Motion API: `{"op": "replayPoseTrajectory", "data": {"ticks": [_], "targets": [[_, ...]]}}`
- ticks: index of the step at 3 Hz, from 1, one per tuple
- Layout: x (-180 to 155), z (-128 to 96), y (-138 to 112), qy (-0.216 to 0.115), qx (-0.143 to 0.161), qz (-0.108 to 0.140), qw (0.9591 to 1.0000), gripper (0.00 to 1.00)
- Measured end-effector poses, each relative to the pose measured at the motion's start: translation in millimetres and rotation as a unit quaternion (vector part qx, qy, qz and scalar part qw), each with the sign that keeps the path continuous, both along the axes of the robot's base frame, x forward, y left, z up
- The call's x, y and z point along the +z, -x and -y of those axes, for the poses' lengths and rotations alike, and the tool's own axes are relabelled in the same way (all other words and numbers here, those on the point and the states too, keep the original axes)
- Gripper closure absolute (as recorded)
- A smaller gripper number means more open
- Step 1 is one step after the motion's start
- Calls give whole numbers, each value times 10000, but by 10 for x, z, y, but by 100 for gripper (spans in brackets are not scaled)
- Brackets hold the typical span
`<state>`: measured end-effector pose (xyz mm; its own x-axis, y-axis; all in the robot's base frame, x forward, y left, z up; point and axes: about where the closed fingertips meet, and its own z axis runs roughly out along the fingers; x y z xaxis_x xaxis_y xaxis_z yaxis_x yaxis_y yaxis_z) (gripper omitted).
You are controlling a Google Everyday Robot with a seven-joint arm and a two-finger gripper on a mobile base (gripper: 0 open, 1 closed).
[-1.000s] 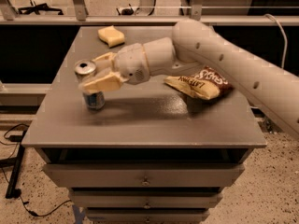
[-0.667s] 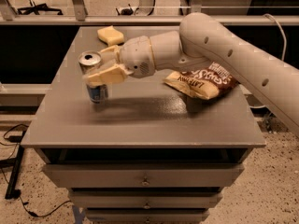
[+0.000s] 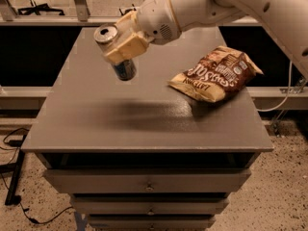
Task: Knock redbull can over
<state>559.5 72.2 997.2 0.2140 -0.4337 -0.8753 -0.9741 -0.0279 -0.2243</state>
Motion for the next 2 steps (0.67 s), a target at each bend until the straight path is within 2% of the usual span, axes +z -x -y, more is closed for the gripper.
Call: {"op": "replayPoseTrajectory", "data": {"ticks": [1, 2], "targets": [[-248, 248, -100, 1544, -34, -36, 9880, 100], [-534, 425, -171, 2392, -64, -151, 9708, 100]]}}
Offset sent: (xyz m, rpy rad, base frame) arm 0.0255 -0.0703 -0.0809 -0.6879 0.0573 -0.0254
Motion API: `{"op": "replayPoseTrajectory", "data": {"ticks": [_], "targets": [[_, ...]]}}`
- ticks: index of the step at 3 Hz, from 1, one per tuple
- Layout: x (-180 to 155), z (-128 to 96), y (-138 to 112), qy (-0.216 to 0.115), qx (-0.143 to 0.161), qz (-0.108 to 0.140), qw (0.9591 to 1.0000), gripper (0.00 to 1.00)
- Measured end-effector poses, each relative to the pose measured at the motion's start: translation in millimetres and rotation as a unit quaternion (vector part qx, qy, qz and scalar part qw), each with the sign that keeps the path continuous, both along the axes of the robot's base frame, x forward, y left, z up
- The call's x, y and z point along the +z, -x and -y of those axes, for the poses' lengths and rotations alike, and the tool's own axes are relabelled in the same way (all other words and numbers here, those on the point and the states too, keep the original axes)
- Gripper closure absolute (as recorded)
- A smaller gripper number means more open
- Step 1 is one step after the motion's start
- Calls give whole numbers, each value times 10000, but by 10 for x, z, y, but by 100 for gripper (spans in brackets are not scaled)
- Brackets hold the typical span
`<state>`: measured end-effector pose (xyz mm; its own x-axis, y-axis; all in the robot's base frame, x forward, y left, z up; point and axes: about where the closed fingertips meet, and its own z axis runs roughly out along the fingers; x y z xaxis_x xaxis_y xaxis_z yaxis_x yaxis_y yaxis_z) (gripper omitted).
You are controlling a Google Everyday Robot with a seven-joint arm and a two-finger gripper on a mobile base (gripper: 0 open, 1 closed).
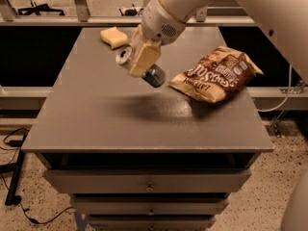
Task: Knock redbull can over
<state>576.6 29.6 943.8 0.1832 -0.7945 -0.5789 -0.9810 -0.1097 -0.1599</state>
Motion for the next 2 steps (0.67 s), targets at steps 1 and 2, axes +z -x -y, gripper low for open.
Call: {"op": "replayPoseTrajectory", "data": {"ticks": [1, 2], "targets": [[-252, 27, -69, 228, -22, -194, 9995, 84], [-429, -69, -97, 67, 39, -408, 9991, 60]]}}
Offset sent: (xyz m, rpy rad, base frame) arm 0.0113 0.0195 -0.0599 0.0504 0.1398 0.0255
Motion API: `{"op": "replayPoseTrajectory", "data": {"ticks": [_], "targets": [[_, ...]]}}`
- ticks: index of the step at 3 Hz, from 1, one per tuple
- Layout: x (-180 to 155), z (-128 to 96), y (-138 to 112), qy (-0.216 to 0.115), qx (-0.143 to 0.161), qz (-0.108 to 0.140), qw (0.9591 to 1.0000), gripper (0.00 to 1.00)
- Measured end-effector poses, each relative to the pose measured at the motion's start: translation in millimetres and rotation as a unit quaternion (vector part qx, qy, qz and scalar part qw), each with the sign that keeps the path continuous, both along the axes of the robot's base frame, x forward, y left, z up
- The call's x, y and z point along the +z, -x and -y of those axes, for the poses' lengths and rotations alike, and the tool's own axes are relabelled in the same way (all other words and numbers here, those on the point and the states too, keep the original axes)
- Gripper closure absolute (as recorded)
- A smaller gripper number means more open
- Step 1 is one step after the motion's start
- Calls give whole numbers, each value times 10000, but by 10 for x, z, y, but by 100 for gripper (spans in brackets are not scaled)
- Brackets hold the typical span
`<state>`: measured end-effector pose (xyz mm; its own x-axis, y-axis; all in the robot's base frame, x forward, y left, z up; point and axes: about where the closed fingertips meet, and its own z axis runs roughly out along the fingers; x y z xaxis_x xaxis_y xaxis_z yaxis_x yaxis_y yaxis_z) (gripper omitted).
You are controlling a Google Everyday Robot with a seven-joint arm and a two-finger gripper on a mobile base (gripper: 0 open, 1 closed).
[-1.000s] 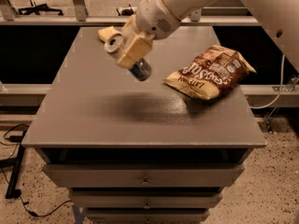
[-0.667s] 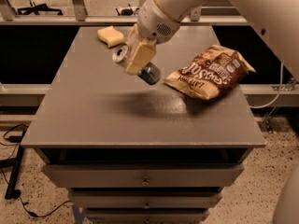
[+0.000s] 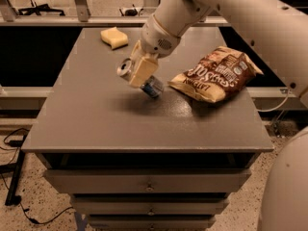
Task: Knock redbull can over
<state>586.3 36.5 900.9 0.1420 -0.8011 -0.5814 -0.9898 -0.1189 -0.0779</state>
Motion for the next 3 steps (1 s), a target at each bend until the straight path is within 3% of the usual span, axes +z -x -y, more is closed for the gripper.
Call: {"op": "replayPoseTrajectory", "data": {"ticks": [1, 2, 3], "targets": [[-177, -251, 77, -288, 198, -270, 9990, 29], [-263, -362, 137, -406, 281, -395, 9980, 6], [-326, -435, 201, -462, 323, -485, 9972, 0]]}}
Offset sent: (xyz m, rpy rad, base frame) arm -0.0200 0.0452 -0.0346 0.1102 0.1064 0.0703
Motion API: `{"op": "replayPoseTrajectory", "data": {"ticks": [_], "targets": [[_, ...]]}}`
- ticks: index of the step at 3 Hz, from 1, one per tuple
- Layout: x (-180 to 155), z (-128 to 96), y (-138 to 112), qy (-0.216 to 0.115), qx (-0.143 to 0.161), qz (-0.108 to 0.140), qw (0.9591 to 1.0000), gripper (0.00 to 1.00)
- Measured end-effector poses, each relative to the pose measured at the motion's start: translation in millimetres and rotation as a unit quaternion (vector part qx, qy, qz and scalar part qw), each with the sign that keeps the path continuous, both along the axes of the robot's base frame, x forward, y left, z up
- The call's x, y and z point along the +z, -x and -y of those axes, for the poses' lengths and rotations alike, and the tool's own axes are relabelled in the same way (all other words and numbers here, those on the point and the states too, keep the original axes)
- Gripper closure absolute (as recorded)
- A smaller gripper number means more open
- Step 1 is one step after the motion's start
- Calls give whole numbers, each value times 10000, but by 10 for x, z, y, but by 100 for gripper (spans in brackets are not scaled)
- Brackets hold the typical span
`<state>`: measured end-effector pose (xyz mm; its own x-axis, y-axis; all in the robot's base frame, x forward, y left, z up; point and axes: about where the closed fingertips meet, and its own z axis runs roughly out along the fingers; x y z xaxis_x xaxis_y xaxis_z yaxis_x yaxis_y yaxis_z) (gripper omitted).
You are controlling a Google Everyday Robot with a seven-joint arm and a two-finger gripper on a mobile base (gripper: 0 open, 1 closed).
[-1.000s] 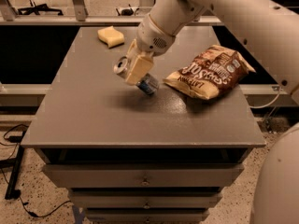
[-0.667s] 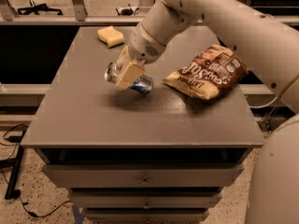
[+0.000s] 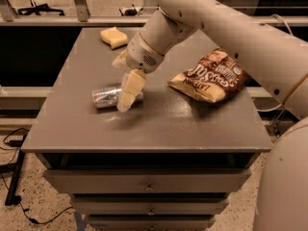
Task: Knock redbull can over
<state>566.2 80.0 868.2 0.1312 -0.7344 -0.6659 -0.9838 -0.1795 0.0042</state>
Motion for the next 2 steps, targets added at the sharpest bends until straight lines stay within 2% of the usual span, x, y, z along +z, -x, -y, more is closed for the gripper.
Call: {"op": "replayPoseTrajectory", "data": {"ticks": [1, 2], "targets": [[-34, -24, 52, -25, 4, -51, 10000, 0], [108, 56, 77, -427, -92, 61, 9990, 0]]}}
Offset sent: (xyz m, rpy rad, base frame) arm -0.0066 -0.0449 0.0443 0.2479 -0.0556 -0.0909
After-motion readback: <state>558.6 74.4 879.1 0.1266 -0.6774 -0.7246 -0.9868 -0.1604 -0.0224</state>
